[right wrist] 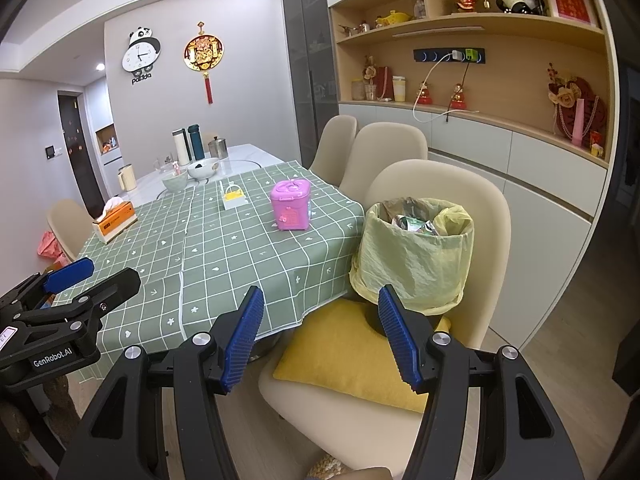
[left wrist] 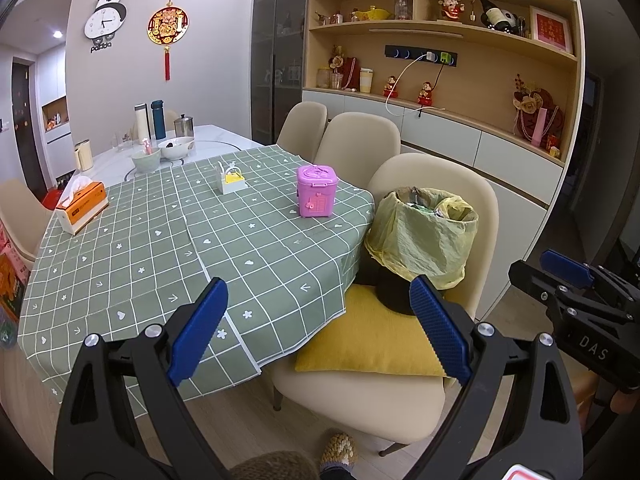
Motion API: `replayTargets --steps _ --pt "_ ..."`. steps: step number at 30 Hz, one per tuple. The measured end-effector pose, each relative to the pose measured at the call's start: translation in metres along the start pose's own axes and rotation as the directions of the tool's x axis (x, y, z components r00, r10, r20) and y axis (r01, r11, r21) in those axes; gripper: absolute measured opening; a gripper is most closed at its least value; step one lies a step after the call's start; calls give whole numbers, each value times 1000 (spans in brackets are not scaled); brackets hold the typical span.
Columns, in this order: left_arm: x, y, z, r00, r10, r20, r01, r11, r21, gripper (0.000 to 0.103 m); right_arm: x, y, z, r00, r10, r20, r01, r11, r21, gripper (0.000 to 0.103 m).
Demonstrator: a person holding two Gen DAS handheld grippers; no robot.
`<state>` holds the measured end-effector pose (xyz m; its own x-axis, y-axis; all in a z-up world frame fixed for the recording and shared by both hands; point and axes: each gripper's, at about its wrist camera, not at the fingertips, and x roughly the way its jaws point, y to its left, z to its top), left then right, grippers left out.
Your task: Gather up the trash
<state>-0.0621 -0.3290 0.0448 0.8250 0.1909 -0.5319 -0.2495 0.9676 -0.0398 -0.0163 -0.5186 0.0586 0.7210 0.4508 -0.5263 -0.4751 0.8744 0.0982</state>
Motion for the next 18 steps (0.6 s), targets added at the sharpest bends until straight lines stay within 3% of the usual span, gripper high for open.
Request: replayTargets --steps 13,18 --pt "4 -1 0 1000 17 -6 -18 1000 -18 88 7 5 0 999 -3 -36 2 1000 -30 56" --pt "34 10 -16 995 36 -98 -41 998 -49 88 24 -10 -3 993 -34 -113 29 999 -45 56"
